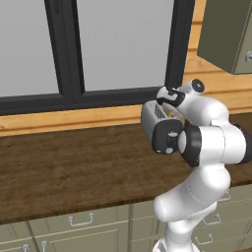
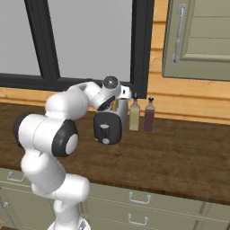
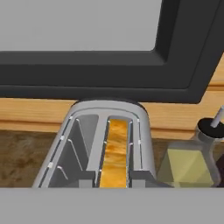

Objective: Start the toaster. Once the lever pops up, take the bread to the plate on the dining counter.

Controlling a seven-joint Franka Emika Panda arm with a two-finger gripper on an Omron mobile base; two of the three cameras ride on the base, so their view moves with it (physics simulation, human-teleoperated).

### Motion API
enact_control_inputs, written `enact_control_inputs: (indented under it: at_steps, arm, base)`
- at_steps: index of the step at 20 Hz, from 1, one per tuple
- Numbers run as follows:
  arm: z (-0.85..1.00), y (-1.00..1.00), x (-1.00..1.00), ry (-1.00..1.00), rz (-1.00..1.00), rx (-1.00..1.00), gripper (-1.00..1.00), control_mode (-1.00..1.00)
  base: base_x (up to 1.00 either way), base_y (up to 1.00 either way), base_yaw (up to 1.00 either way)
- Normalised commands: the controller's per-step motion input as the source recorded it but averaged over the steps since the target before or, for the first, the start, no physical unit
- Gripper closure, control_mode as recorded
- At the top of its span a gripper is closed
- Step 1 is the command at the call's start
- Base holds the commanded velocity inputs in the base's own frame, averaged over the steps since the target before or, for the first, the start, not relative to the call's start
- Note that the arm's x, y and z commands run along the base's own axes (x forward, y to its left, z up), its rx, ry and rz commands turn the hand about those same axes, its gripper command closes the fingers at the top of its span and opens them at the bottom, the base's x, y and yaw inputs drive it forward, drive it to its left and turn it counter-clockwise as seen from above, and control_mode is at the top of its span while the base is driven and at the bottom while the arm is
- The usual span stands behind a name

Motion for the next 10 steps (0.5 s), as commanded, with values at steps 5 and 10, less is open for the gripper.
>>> enact_control_inputs:
  at_steps: [5,10]
  arm:
    - [1.0,0.04,-0.07,-0.01,0.0,-0.03,1.0,-1.0]
    - [1.0,0.05,-0.04,0.0,0.0,-0.04,1.0,-1.0]
  base:
    - [0.0,0.0,0.0]
    - [0.0,0.0,0.0]
